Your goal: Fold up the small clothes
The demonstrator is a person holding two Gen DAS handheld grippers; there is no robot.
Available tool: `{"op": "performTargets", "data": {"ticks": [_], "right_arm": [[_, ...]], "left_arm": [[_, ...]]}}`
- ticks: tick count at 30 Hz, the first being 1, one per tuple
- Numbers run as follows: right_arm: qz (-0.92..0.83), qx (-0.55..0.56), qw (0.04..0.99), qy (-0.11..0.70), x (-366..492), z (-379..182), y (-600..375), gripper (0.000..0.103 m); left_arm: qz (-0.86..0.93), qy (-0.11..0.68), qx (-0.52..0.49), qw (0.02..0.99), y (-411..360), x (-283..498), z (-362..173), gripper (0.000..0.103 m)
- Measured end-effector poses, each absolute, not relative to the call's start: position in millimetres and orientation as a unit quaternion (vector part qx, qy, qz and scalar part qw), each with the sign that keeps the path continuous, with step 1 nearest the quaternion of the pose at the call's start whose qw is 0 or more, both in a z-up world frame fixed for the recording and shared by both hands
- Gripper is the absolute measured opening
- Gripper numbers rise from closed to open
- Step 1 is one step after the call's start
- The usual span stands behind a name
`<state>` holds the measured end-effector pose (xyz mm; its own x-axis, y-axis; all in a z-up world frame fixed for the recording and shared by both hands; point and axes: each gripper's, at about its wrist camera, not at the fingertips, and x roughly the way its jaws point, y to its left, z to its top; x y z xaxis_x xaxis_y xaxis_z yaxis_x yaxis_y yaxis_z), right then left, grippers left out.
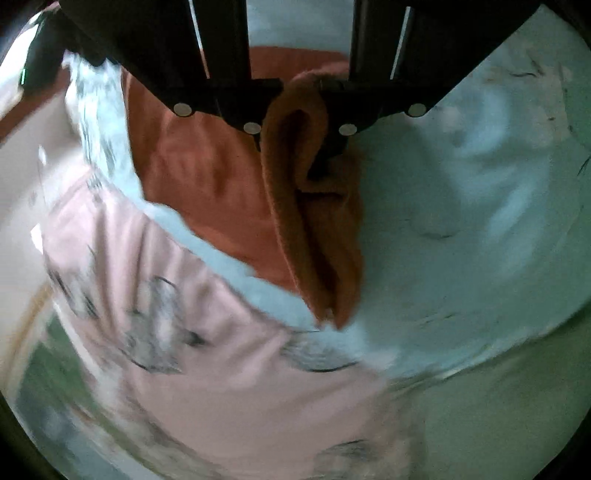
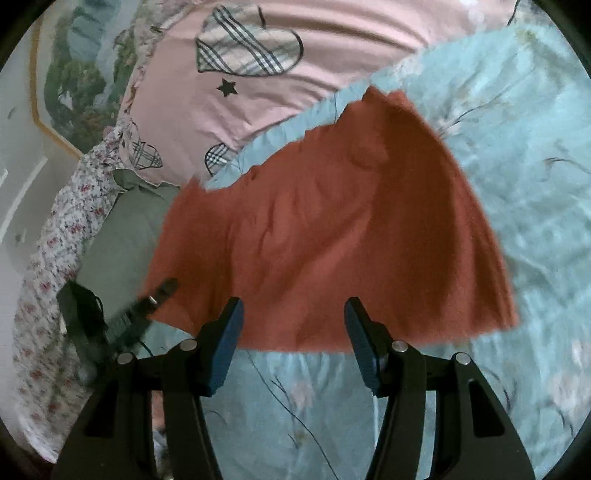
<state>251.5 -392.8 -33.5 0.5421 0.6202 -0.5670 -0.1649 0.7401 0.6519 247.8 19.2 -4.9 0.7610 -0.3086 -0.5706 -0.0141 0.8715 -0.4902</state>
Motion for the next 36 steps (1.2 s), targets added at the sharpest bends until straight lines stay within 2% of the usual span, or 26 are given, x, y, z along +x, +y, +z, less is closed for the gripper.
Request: {"op": "performTargets", "data": {"ticks": [3, 6, 10, 17, 18, 19, 20, 21, 29, 32, 36], "right_arm": [[0.248, 0.271, 0.822, 0.435, 281, -35, -381, 0.059], [0.266, 0.268, 0.807, 0.455, 311, -43, -361, 0.060], [0.288, 0.264, 0.786, 0.480, 351, -56, -331, 0.066], [0.321, 0.241, 0.777, 0.485, 410, -57, -259, 0.066], [0.323, 0.233, 0.777, 0.488, 416, -57, -250, 0.062], [0.324, 0.220, 0.780, 0.488, 420, -55, -241, 0.039], [0.323, 0.204, 0.785, 0.488, 422, -52, -236, 0.024], [0.322, 0.190, 0.790, 0.485, 422, -47, -232, 0.018], [0.315, 0.150, 0.844, 0.407, 399, 26, -311, 0.017], [0.278, 0.141, 0.855, 0.415, 397, 22, -355, 0.016], [0.227, 0.129, 0.858, 0.442, 394, -9, -406, 0.016]], "left_arm": [[-0.130, 0.341, -0.167, 0.916, -39, 244, 5, 0.009], [-0.143, 0.360, -0.101, 0.916, -87, 245, -10, 0.009], [-0.150, 0.389, -0.093, 0.904, -105, 250, -38, 0.008], [-0.155, 0.381, -0.099, 0.906, -101, 248, -36, 0.008], [-0.154, 0.380, -0.095, 0.907, -101, 246, -36, 0.008], [-0.154, 0.379, -0.091, 0.908, -104, 246, -36, 0.008], [-0.154, 0.379, -0.089, 0.908, -106, 246, -35, 0.008], [-0.155, 0.379, -0.088, 0.908, -106, 246, -35, 0.008], [-0.200, 0.351, -0.096, 0.910, -119, 241, 9, 0.008], [-0.239, 0.341, -0.115, 0.902, -151, 243, 25, 0.008], [-0.273, 0.350, -0.130, 0.887, -204, 247, 18, 0.008]]}}
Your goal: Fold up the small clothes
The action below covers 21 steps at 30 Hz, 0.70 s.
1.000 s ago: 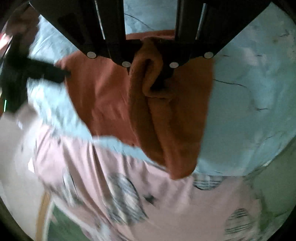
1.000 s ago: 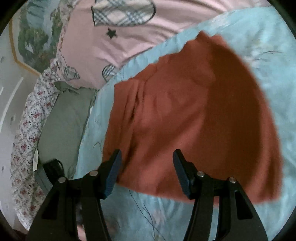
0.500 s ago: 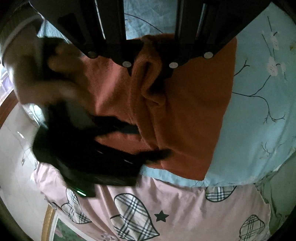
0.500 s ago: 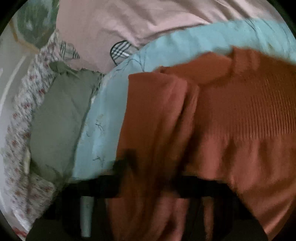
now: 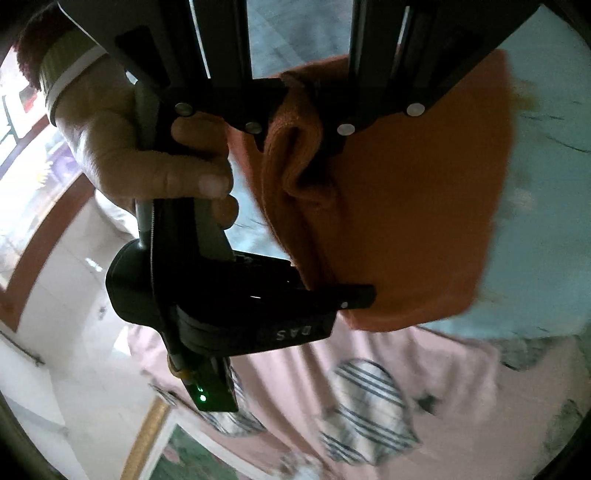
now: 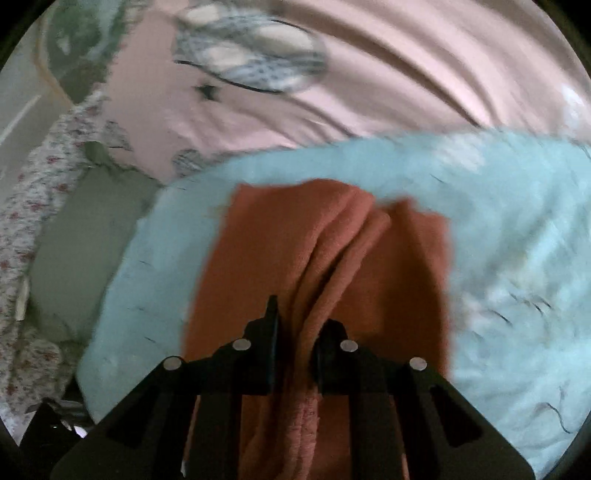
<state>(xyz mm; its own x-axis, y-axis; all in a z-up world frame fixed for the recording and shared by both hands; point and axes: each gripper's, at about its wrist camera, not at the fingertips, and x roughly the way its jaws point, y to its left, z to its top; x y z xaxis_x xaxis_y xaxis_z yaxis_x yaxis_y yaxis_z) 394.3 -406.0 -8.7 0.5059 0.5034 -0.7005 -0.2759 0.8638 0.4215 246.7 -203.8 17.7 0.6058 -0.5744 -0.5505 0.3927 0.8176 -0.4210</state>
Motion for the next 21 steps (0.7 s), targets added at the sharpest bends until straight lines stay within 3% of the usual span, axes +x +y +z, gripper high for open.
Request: {"op": "performTargets", "data": {"ticks": [8, 21], "right_arm": [[0.220, 0.142, 0.861, 0.436, 392, -26, -433, 0.016], [0.171, 0.148, 0.880, 0.418, 385, -15, -444, 0.015]], "left_arm": [[-0.310, 0.407, -0.134, 0.849, -269, 257, -35, 0.008], [-0.312, 0.409, -0.114, 0.850, -278, 250, -38, 0.009]]}}
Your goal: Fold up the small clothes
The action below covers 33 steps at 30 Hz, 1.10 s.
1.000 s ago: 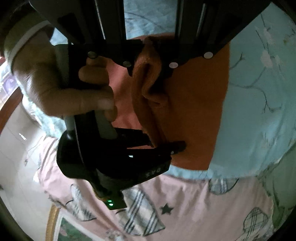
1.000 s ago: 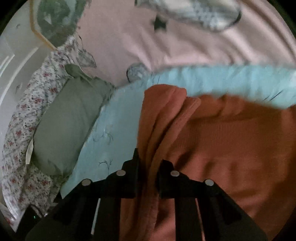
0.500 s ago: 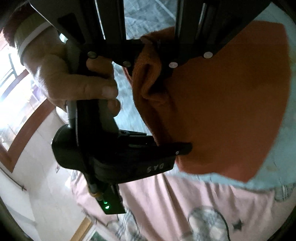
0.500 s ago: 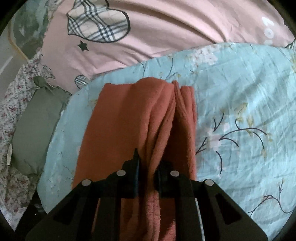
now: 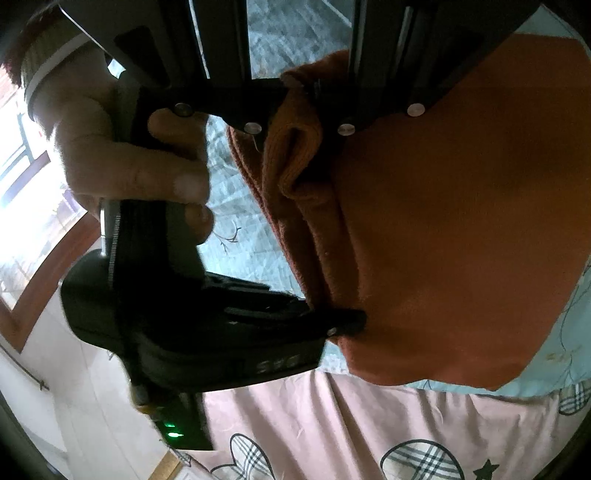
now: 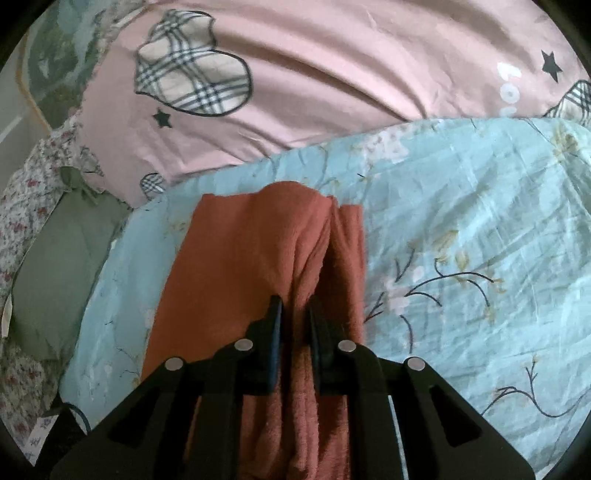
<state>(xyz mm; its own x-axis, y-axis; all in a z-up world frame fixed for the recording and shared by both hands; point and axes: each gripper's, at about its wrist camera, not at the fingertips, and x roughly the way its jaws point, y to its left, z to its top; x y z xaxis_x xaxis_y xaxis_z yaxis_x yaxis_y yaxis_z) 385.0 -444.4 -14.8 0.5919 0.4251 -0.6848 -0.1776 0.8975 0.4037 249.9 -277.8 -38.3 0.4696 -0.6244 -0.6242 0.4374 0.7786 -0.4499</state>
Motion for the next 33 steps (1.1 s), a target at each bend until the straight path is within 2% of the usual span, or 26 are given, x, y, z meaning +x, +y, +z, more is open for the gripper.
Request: {"op": "performTargets", "data": {"ticks": [2, 3, 4, 5, 6, 7, 8, 10, 14, 15, 16, 17, 23, 26, 27, 28, 30, 33], "right_arm": [[0.166, 0.163, 0.870, 0.435, 388, -22, -449, 0.019], [0.164, 0.173, 0.869, 0.434, 385, -24, -453, 0.027], [0.159, 0.178, 0.870, 0.431, 381, -24, -456, 0.044], [0.151, 0.183, 0.873, 0.426, 375, -23, -462, 0.054], [0.144, 0.189, 0.877, 0.419, 368, -23, -468, 0.071], [0.143, 0.194, 0.879, 0.412, 363, -24, -471, 0.079], [0.146, 0.201, 0.880, 0.405, 356, -24, -475, 0.079], [0.154, 0.209, 0.876, 0.407, 348, -29, -478, 0.079], [0.176, 0.201, 0.859, 0.437, 339, -49, -472, 0.081], [0.182, 0.198, 0.856, 0.442, 338, -53, -470, 0.082], [0.186, 0.195, 0.854, 0.446, 338, -56, -469, 0.083], [0.188, 0.190, 0.852, 0.449, 340, -60, -467, 0.083], [0.186, 0.182, 0.853, 0.454, 356, -65, -462, 0.082], [0.193, 0.206, 0.842, 0.460, 366, -71, -463, 0.063], [0.205, 0.216, 0.834, 0.465, 370, -74, -461, 0.041], [0.219, 0.225, 0.823, 0.473, 372, -78, -458, 0.034], [0.217, 0.221, 0.823, 0.476, 368, -79, -452, 0.030], [0.218, 0.227, 0.828, 0.464, 353, -64, -444, 0.027]], "left_arm": [[-0.313, 0.409, -0.118, 0.849, -279, 251, -35, 0.009], [-0.318, 0.411, -0.121, 0.846, -282, 253, -34, 0.012], [-0.324, 0.417, -0.120, 0.840, -284, 253, -33, 0.019], [-0.332, 0.424, -0.118, 0.834, -285, 253, -33, 0.022], [-0.339, 0.427, -0.117, 0.830, -284, 251, -32, 0.024], [-0.345, 0.425, -0.116, 0.829, -281, 247, -30, 0.027], [-0.348, 0.421, -0.113, 0.830, -274, 239, -27, 0.031], [-0.350, 0.411, -0.114, 0.834, -254, 224, -18, 0.049], [-0.311, 0.386, -0.107, 0.862, -206, 210, 2, 0.076], [-0.296, 0.384, -0.106, 0.868, -197, 218, 4, 0.091], [-0.277, 0.378, -0.107, 0.877, -184, 223, 6, 0.100], [-0.255, 0.370, -0.106, 0.887, -168, 229, 7, 0.103], [-0.200, 0.418, -0.148, 0.874, -116, 298, -24, 0.102], [-0.206, 0.436, -0.166, 0.860, -116, 323, -43, 0.102], [-0.214, 0.442, -0.170, 0.854, -119, 329, -51, 0.102], [-0.216, 0.453, -0.172, 0.848, -120, 334, -59, 0.099], [-0.215, 0.454, -0.161, 0.849, -125, 345, -66, 0.095], [-0.245, 0.463, -0.131, 0.842, -140, 350, -66, 0.040]]}}
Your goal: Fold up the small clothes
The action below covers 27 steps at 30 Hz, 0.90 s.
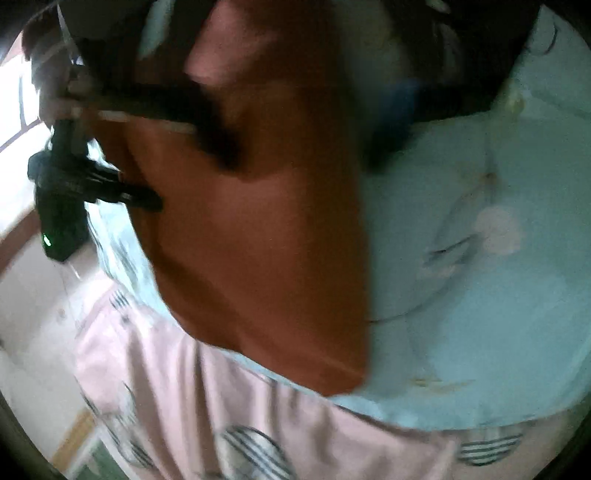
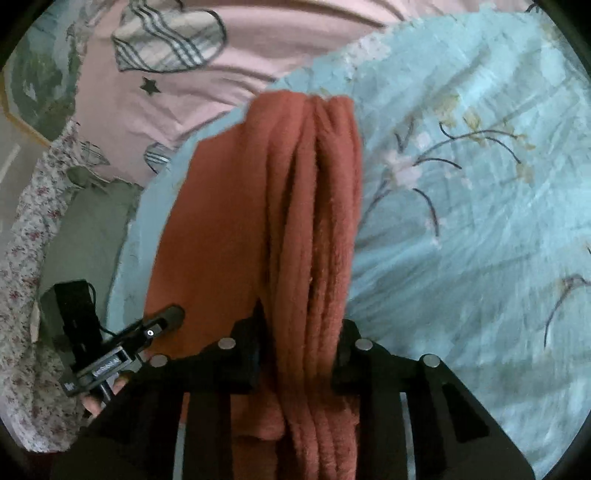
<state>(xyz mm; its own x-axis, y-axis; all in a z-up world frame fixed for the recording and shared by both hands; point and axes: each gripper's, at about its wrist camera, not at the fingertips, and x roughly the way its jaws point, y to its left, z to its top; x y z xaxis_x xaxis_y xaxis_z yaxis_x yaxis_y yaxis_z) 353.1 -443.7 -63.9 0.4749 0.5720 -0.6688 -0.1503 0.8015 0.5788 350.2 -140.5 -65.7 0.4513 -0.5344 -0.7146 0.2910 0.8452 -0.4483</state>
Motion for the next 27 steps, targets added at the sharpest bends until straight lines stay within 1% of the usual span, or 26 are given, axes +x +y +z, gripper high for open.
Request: {"op": "performTargets", "data": {"ticks": [3, 4, 6, 8, 14, 16, 18, 20, 21, 22, 23, 24, 25, 27], "right_arm": [[0.245, 0.234, 0.830, 0.444, 329, -45, -426, 0.026], [0.256, 0.234, 0.829, 0.439, 320, -41, -417, 0.025], [0.280, 0.232, 0.826, 0.431, 301, -36, -393, 0.025], [0.304, 0.230, 0.820, 0.427, 284, -36, -368, 0.025], [0.348, 0.235, 0.798, 0.433, 242, -54, -307, 0.024], [0.336, 0.239, 0.795, 0.445, 238, -67, -297, 0.024], [0.319, 0.248, 0.795, 0.452, 236, -76, -298, 0.025], [0.303, 0.260, 0.793, 0.460, 234, -86, -301, 0.027], [0.297, 0.264, 0.793, 0.463, 233, -89, -303, 0.032], [0.285, 0.266, 0.795, 0.464, 230, -89, -305, 0.041], [0.270, 0.266, 0.800, 0.465, 226, -87, -308, 0.045], [0.254, 0.266, 0.809, 0.459, 221, -82, -312, 0.049], [0.242, 0.265, 0.817, 0.451, 218, -78, -316, 0.049], [0.211, 0.270, 0.843, 0.414, 205, -62, -328, 0.049]], "left_arm": [[-0.239, 0.445, -0.126, 0.854, -138, 340, -54, 0.023], [-0.237, 0.439, -0.131, 0.856, -132, 334, -47, 0.021], [-0.234, 0.427, -0.134, 0.863, -118, 314, -35, 0.020], [-0.219, 0.406, -0.112, 0.880, -101, 285, -18, 0.020], [-0.174, 0.384, -0.095, 0.902, -25, 204, 17, 0.020], [-0.162, 0.381, -0.101, 0.905, 1, 180, 21, 0.020], [-0.155, 0.384, -0.096, 0.905, 17, 165, 15, 0.020], [-0.134, 0.403, -0.084, 0.901, 30, 155, -2, 0.022], [-0.124, 0.416, -0.083, 0.897, 33, 156, -14, 0.025], [-0.109, 0.428, -0.082, 0.893, 37, 154, -25, 0.037], [-0.092, 0.430, -0.082, 0.895, 43, 149, -31, 0.043], [-0.078, 0.423, -0.086, 0.899, 49, 143, -32, 0.053], [-0.070, 0.415, -0.094, 0.902, 55, 136, -31, 0.058], [-0.062, 0.406, -0.106, 0.906, 68, 123, -26, 0.058]]}}
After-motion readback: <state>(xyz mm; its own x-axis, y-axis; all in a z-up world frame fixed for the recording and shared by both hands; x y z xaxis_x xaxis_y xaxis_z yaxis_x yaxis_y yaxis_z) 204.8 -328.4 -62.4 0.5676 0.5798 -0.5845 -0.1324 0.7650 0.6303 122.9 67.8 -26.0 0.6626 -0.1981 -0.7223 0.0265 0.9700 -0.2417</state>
